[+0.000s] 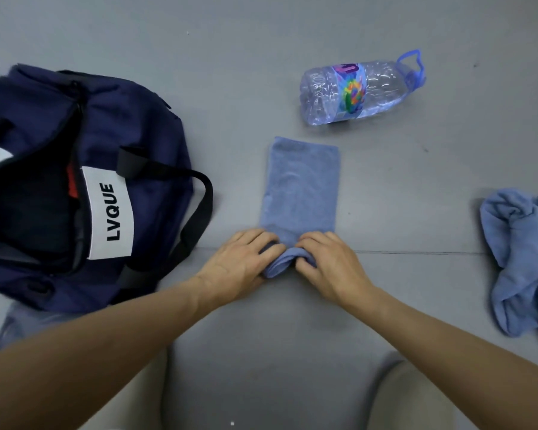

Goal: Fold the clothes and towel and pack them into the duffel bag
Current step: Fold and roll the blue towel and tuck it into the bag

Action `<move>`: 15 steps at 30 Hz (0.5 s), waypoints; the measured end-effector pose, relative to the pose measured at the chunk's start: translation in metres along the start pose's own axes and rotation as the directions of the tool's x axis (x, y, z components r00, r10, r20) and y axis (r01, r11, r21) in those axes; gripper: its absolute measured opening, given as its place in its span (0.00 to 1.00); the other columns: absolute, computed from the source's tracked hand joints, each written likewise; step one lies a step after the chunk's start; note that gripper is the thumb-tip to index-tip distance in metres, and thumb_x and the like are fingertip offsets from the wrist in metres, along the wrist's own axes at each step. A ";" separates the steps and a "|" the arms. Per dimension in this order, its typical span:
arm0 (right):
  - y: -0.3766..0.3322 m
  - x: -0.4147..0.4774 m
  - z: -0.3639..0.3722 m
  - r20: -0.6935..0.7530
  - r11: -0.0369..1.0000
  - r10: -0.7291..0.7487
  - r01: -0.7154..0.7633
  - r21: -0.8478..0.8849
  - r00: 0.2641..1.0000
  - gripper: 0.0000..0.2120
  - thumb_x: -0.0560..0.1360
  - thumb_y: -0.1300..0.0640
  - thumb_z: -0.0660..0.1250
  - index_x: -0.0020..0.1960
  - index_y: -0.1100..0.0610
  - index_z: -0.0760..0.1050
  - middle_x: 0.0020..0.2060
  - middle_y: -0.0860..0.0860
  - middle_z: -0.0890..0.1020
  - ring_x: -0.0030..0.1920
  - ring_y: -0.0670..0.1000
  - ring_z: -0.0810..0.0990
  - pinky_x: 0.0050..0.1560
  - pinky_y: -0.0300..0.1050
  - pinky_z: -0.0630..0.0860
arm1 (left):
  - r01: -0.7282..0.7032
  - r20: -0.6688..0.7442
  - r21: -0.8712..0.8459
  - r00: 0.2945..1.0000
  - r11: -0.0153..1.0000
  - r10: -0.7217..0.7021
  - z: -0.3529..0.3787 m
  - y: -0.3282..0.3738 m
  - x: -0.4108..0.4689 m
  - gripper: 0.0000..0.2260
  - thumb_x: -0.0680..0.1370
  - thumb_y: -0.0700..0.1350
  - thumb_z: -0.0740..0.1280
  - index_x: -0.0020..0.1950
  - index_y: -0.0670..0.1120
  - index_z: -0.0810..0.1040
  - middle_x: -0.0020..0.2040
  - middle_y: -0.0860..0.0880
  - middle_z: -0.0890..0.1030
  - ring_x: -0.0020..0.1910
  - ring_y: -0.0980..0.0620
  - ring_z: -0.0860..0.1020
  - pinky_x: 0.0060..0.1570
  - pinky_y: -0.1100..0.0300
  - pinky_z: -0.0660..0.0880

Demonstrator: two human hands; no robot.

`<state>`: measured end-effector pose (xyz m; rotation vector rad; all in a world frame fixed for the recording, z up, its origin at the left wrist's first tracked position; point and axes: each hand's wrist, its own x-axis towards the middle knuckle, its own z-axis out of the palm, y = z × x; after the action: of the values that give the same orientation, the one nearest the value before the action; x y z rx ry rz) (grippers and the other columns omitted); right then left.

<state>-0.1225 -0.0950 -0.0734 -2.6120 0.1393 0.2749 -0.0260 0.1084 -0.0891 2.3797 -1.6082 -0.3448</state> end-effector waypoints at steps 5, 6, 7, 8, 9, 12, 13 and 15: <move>-0.003 -0.007 -0.010 0.043 0.990 0.054 -0.059 0.125 0.998 0.08 0.73 0.49 0.66 0.49 0.51 0.78 0.44 0.47 0.80 0.46 0.53 0.76 0.47 0.46 0.71 | 0.082 -0.079 -0.088 0.993 0.993 -0.089 -0.003 0.002 0.005 0.08 0.75 0.45 0.65 0.52 0.47 0.79 0.44 0.48 0.78 0.40 0.44 0.77 0.40 0.49 0.76; -0.003 -0.010 -0.010 0.073 0.993 0.039 -0.047 0.107 0.997 0.11 0.73 0.46 0.68 0.52 0.50 0.77 0.45 0.46 0.80 0.48 0.51 0.75 0.49 0.46 0.71 | 0.108 -0.064 -0.109 0.991 0.988 -0.115 -0.006 0.003 0.007 0.09 0.75 0.48 0.63 0.51 0.48 0.79 0.43 0.49 0.78 0.39 0.44 0.78 0.38 0.50 0.76; -0.001 -0.014 -0.010 0.110 0.997 0.021 -0.029 0.070 0.994 0.16 0.72 0.43 0.69 0.56 0.49 0.75 0.48 0.45 0.79 0.50 0.51 0.74 0.51 0.47 0.72 | 0.141 -0.045 -0.138 0.988 0.980 -0.148 -0.009 0.004 0.007 0.11 0.76 0.51 0.61 0.51 0.48 0.79 0.43 0.49 0.79 0.39 0.44 0.78 0.37 0.51 0.76; 0.001 -0.017 -0.009 0.141 1.000 0.005 -0.007 0.017 0.990 0.20 0.70 0.42 0.70 0.58 0.49 0.74 0.51 0.46 0.78 0.52 0.51 0.74 0.53 0.48 0.72 | 0.179 -0.024 -0.168 0.982 0.969 -0.185 -0.012 0.004 0.007 0.13 0.76 0.54 0.58 0.52 0.49 0.79 0.43 0.50 0.79 0.39 0.44 0.79 0.36 0.51 0.76; 0.003 -0.020 -0.008 0.153 0.999 -0.012 0.017 -0.033 0.988 0.21 0.70 0.44 0.71 0.60 0.49 0.72 0.52 0.47 0.78 0.53 0.53 0.75 0.53 0.50 0.72 | 0.207 -0.008 -0.192 0.977 0.959 -0.213 -0.014 0.005 0.006 0.15 0.77 0.56 0.56 0.52 0.50 0.79 0.43 0.51 0.80 0.39 0.44 0.79 0.36 0.52 0.76; 0.005 -0.026 -0.011 0.084 1.000 -0.009 0.011 -0.025 0.996 0.14 0.72 0.54 0.68 0.57 0.52 0.72 0.50 0.50 0.78 0.51 0.57 0.77 0.48 0.51 0.72 | 0.290 0.035 -0.254 0.956 0.923 -0.291 -0.021 0.007 0.003 0.18 0.78 0.63 0.54 0.47 0.53 0.77 0.40 0.53 0.80 0.38 0.46 0.78 0.37 0.52 0.74; 0.006 -0.028 -0.013 0.050 0.999 0.027 -0.029 0.037 0.998 0.11 0.74 0.55 0.67 0.56 0.52 0.73 0.47 0.50 0.79 0.48 0.57 0.78 0.46 0.50 0.72 | 0.340 0.059 -0.270 0.940 0.901 -0.337 -0.023 0.007 0.003 0.19 0.78 0.64 0.54 0.44 0.52 0.75 0.37 0.53 0.79 0.37 0.47 0.77 0.37 0.52 0.73; 0.006 -0.029 -0.017 0.038 0.963 0.164 -0.168 0.210 0.986 0.05 0.78 0.53 0.66 0.54 0.49 0.75 0.39 0.45 0.79 0.41 0.53 0.78 0.43 0.46 0.70 | 0.434 0.116 -0.271 0.901 0.859 -0.418 -0.026 0.005 0.003 0.19 0.79 0.64 0.57 0.41 0.50 0.72 0.32 0.52 0.76 0.34 0.48 0.75 0.35 0.53 0.68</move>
<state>-0.1489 -0.1068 -0.0553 -2.3871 0.3625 0.3260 -0.0212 0.1060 -0.0627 2.4825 -0.9433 -0.6831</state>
